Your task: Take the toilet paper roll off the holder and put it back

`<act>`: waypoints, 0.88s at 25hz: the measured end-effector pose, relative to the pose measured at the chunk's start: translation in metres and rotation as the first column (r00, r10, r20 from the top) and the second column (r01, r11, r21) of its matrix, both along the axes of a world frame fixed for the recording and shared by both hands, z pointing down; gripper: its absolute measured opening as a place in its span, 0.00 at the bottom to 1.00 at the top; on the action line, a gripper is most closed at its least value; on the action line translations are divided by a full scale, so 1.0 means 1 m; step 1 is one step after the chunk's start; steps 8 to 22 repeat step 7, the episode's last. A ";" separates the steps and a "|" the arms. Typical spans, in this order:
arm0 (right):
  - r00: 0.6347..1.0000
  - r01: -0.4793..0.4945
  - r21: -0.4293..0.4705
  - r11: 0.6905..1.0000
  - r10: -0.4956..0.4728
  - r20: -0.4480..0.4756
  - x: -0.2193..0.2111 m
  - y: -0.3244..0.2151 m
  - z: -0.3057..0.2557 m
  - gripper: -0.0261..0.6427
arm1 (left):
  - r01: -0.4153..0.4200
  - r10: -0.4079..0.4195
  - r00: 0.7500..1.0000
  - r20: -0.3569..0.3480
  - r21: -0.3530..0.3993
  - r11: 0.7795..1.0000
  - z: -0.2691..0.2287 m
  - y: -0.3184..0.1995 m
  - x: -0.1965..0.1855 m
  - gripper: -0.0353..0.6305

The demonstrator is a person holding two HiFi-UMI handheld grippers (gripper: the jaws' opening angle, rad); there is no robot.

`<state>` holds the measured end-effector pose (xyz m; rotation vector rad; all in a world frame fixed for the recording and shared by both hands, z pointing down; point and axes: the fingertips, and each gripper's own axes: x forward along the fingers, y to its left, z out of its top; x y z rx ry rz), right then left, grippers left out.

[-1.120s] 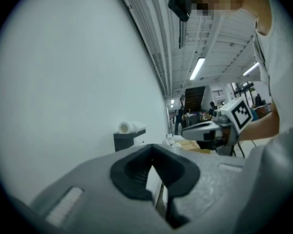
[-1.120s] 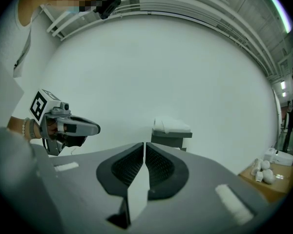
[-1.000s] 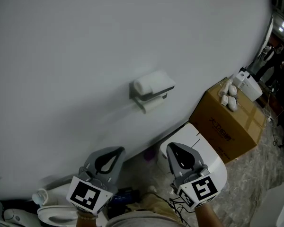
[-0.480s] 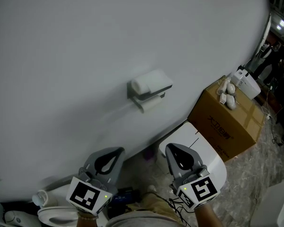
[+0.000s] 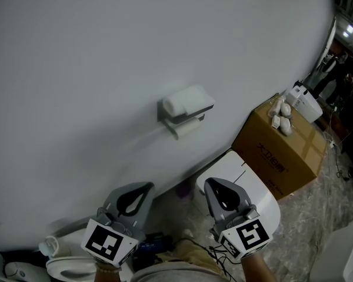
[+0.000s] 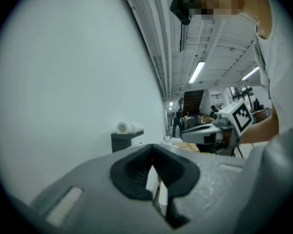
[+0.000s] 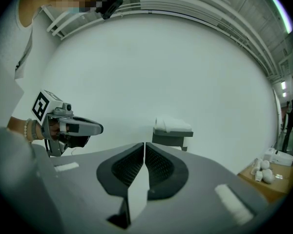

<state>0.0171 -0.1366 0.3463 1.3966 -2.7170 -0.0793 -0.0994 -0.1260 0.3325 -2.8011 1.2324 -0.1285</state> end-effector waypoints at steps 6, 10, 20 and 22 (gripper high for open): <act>1.000 -0.004 -0.001 1.000 0.004 -0.005 0.000 0.001 0.000 0.06 | 0.000 0.000 1.000 -0.009 -0.006 1.000 0.000 0.000 -0.002 0.05; 1.000 -0.004 -0.002 1.000 0.004 -0.006 0.000 0.001 0.000 0.06 | 0.000 -0.001 1.000 -0.010 -0.006 1.000 0.000 0.000 -0.002 0.05; 1.000 -0.004 -0.002 1.000 0.004 -0.006 0.000 0.001 0.000 0.06 | 0.000 -0.001 1.000 -0.010 -0.006 1.000 0.000 0.000 -0.002 0.05; 1.000 -0.004 -0.002 1.000 0.004 -0.006 0.000 0.001 0.000 0.06 | 0.000 -0.001 1.000 -0.010 -0.006 1.000 0.000 0.000 -0.002 0.05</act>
